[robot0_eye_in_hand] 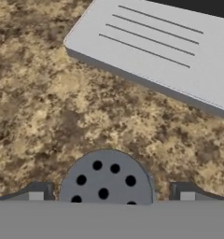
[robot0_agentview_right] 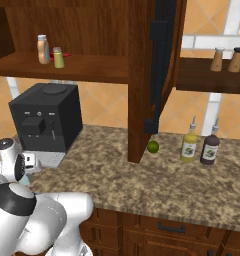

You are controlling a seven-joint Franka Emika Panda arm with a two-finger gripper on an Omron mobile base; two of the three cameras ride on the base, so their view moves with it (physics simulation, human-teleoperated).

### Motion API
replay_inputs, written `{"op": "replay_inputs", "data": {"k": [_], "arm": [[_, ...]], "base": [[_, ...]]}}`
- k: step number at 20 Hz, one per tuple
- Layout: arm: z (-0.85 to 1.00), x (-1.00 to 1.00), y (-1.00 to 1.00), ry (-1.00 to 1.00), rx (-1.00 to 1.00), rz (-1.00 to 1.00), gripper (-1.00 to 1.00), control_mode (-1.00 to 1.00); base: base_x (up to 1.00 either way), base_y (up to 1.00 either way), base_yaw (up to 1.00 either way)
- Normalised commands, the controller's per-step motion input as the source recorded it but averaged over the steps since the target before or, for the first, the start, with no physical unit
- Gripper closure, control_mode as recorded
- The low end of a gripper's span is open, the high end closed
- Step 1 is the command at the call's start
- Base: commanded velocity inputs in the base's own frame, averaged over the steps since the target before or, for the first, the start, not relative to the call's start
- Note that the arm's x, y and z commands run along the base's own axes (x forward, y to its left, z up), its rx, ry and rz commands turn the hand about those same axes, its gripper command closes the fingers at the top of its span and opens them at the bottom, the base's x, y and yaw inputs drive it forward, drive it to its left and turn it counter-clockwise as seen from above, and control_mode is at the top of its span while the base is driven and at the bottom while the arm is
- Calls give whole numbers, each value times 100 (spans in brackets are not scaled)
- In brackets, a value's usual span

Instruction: Put the shaker and condiment bottle from the counter next to their counterparts in the cabinet.

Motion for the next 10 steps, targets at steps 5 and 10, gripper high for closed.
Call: {"op": "replay_inputs", "data": {"k": [5, 10], "arm": [[-36, 2, 24, 0, -7, 0, 100, -100], [-20, 0, -2, -1, 0, 0, 100, -100]], "base": [[0, 0, 0], [0, 0, 0]]}}
